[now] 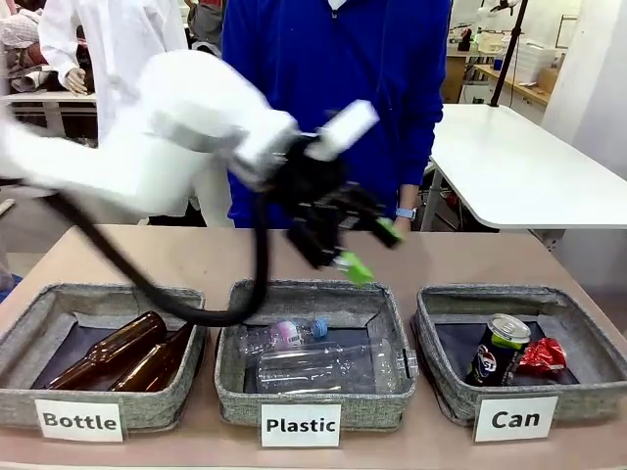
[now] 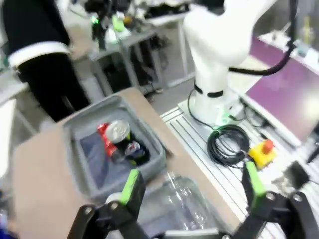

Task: Sort the can waste into the basket.
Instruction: Pick up the can waste from the table and place it in the right Fabric basket.

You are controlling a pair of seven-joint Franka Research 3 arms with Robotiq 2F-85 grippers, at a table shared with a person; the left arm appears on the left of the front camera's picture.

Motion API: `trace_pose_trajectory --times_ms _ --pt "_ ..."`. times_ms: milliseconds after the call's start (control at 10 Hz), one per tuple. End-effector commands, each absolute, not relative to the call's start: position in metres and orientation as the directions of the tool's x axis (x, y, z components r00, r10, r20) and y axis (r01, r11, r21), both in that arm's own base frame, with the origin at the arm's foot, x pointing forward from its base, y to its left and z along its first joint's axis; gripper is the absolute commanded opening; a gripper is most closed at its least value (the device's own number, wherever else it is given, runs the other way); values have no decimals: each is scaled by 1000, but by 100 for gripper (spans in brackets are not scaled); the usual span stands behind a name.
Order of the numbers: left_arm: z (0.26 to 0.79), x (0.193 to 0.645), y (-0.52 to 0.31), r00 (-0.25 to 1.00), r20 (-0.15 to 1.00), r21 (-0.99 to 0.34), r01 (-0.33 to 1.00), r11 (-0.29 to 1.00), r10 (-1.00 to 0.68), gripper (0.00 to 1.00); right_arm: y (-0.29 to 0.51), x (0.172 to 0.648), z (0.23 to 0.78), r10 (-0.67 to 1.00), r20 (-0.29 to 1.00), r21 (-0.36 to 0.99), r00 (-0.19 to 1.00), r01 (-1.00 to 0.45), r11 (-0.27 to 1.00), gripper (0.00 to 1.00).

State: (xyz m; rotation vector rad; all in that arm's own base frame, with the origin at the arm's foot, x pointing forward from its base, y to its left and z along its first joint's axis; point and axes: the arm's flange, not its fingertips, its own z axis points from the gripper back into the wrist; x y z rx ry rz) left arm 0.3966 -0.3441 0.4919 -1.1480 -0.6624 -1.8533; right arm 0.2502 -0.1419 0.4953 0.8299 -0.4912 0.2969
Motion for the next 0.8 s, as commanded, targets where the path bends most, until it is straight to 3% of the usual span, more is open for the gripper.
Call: trace_pose_trajectory --times_ms 0,100,300,500,700 --pt "488 366 -236 -7 898 -140 944 -299 -440 100 -103 309 490 87 594 647 800 -539 539 100" --pt "484 366 -186 215 879 -329 920 -215 -426 100 -80 327 491 114 613 657 782 -584 477 100" --pt "470 357 -86 501 809 -569 799 -193 -308 100 -35 364 489 140 661 670 737 -663 334 100" --pt "441 368 -25 668 738 -671 711 -209 -96 100 -2 387 484 106 651 704 752 -650 285 100" --pt "419 374 16 767 640 -760 626 -173 -39 100 9 395 471 62 611 747 790 -600 287 100"
